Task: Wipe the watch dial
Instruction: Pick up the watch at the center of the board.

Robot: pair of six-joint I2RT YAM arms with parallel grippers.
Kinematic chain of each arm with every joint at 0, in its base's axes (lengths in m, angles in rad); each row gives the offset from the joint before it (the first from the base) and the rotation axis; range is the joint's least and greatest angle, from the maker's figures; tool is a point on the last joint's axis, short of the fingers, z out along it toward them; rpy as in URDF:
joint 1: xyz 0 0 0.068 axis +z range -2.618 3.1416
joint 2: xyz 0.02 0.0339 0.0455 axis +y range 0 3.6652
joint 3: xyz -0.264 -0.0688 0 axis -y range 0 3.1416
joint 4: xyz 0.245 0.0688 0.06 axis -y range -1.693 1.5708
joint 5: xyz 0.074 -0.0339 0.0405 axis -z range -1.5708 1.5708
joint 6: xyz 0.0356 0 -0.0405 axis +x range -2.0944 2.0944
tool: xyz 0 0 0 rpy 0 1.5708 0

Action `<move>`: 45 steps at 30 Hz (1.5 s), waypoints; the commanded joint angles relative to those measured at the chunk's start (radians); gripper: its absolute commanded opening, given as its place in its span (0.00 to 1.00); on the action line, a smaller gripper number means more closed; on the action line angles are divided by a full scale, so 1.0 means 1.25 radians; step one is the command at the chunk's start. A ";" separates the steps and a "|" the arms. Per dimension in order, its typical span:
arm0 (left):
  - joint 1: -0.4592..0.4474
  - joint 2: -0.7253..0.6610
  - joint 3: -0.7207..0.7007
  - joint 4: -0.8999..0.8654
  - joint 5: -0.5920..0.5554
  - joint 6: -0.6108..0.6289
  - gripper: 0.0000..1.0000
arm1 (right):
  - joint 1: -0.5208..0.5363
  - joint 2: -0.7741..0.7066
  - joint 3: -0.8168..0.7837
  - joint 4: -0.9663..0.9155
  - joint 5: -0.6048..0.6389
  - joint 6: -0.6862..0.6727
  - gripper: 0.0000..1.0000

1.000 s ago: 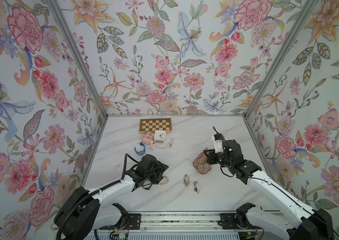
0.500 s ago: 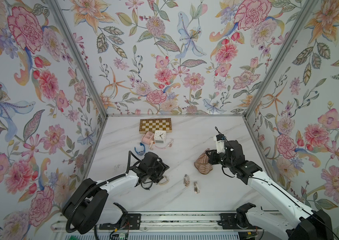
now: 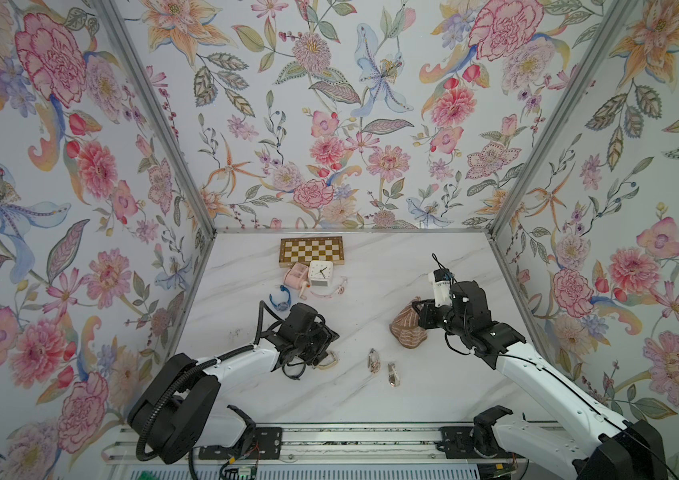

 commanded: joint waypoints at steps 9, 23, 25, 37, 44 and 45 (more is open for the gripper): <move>-0.019 -0.017 -0.043 -0.039 -0.001 -0.004 0.57 | -0.011 -0.011 -0.023 0.039 -0.014 0.001 0.00; -0.013 0.152 0.102 -0.098 0.010 0.138 0.23 | -0.035 -0.044 -0.044 0.039 -0.020 0.002 0.00; -0.014 0.197 0.149 -0.135 0.007 0.186 0.21 | -0.038 -0.048 -0.045 0.038 -0.023 0.001 0.00; -0.025 0.375 0.405 -0.449 -0.081 0.576 0.19 | -0.041 -0.055 -0.047 0.038 -0.024 0.009 0.00; -0.049 0.455 0.501 -0.569 -0.203 0.698 0.21 | -0.042 -0.054 -0.042 0.039 -0.030 0.013 0.00; -0.054 0.463 0.512 -0.577 -0.210 0.706 0.21 | -0.042 -0.055 -0.042 0.039 -0.030 0.014 0.00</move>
